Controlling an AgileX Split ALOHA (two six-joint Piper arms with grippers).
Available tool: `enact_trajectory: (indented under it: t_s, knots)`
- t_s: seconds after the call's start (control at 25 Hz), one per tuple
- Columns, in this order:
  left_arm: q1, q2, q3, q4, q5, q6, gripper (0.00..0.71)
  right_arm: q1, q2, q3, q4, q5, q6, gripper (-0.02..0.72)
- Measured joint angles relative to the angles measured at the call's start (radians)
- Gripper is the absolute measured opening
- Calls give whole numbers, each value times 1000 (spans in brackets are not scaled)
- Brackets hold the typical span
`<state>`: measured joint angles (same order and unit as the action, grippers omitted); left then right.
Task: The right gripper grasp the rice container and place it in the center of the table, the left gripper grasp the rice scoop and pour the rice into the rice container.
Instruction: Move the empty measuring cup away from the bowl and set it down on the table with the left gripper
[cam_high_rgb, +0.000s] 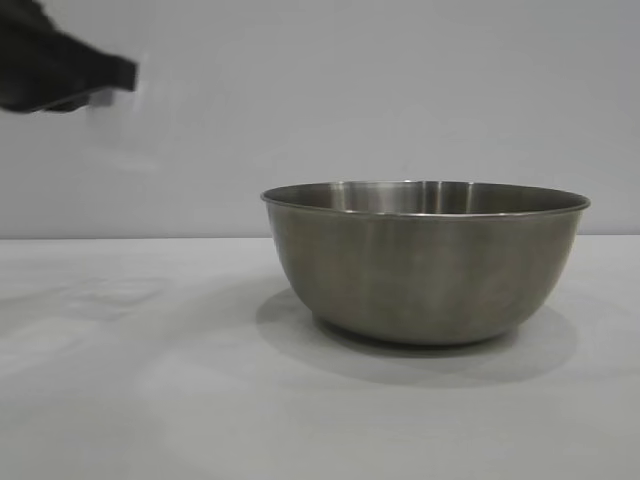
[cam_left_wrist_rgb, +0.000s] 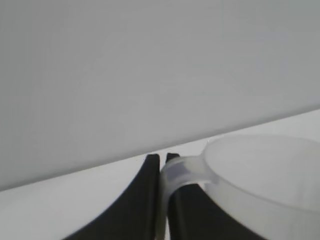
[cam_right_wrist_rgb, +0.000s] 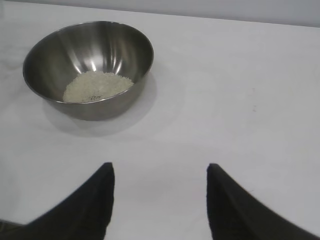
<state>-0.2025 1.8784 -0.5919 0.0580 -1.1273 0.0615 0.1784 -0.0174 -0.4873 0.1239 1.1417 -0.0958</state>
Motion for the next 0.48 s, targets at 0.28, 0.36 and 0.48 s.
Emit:
enact_trajectory:
  t_s: [0.28, 0.36, 0.48]
  knots:
    - [10, 144, 3, 63, -7, -5, 0, 0, 0, 0, 0, 0, 0, 388]
    - [10, 177, 3, 63, -7, -6, 0, 0, 0, 0, 0, 0, 0, 388]
    - [10, 205, 3, 64, -7, -6, 0, 0, 0, 0, 0, 0, 0, 388]
